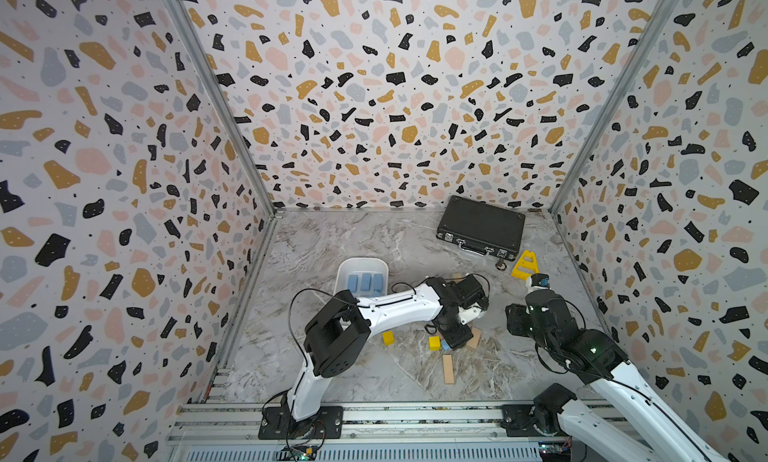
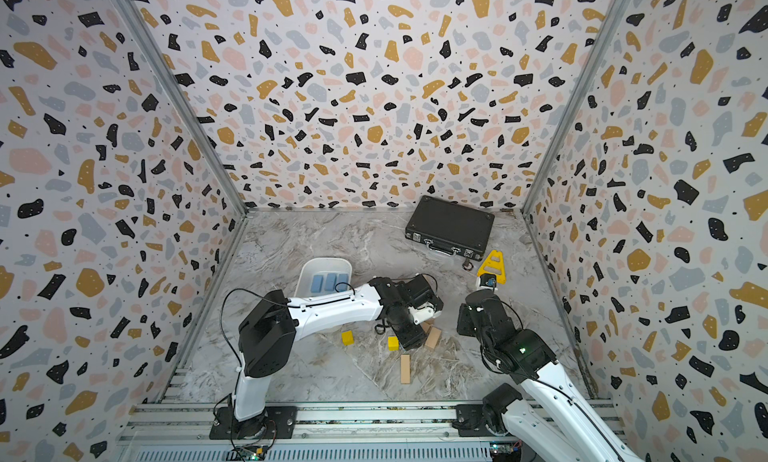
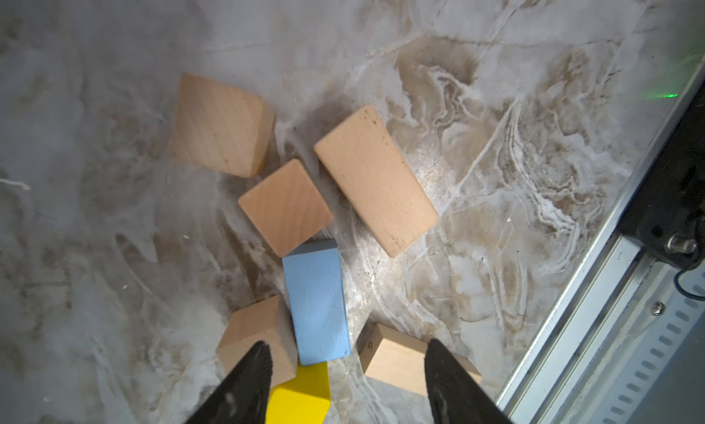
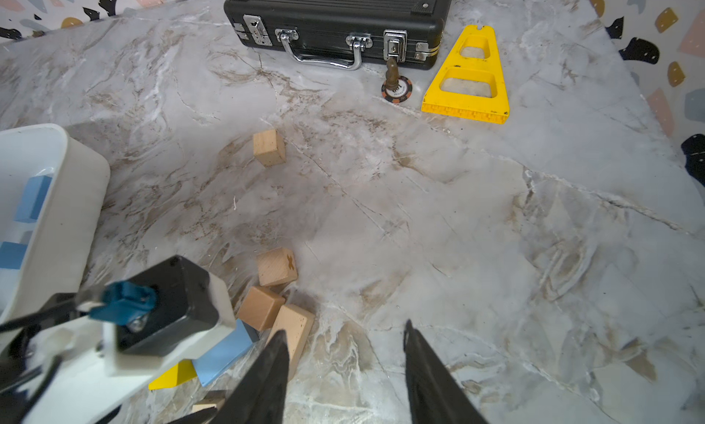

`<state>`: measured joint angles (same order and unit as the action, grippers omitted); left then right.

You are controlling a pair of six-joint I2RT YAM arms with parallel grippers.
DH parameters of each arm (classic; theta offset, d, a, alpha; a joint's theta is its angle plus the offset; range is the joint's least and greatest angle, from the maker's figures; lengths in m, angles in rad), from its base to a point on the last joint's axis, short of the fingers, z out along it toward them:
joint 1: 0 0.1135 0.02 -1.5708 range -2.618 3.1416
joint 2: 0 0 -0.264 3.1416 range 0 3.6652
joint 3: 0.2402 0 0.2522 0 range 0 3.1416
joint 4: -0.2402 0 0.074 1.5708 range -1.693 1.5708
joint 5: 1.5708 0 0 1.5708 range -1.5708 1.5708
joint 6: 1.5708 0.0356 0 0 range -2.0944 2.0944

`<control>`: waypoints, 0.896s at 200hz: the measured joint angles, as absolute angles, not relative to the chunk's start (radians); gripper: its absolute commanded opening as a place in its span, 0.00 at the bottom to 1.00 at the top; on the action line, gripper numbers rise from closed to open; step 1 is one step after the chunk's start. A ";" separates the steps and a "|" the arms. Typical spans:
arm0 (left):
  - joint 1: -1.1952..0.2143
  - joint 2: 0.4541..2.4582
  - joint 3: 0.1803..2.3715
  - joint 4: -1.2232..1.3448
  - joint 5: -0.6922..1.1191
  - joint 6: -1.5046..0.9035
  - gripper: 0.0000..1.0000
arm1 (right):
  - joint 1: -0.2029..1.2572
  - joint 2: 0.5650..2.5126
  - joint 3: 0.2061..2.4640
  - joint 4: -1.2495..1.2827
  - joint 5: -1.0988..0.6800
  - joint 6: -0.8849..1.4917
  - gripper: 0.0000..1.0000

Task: Pick out the blue building blocks
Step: Pick up the building block from the center of the board.

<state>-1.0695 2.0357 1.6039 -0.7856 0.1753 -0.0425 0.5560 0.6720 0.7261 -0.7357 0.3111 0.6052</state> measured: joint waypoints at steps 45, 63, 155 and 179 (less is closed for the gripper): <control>-1.070 2.073 1.628 -0.801 0.178 -0.052 0.64 | 0.556 0.668 0.726 -0.741 0.311 0.605 0.51; -1.070 2.078 1.635 -0.802 0.175 -0.057 0.64 | 0.556 0.667 0.726 -0.741 0.311 0.605 0.51; -1.070 2.089 1.679 -0.821 0.178 -0.067 0.64 | 0.556 0.667 0.726 -0.745 0.315 0.606 0.51; -1.071 2.089 1.680 -0.822 0.189 -0.069 0.64 | 0.556 0.664 0.726 -0.753 0.331 0.611 0.50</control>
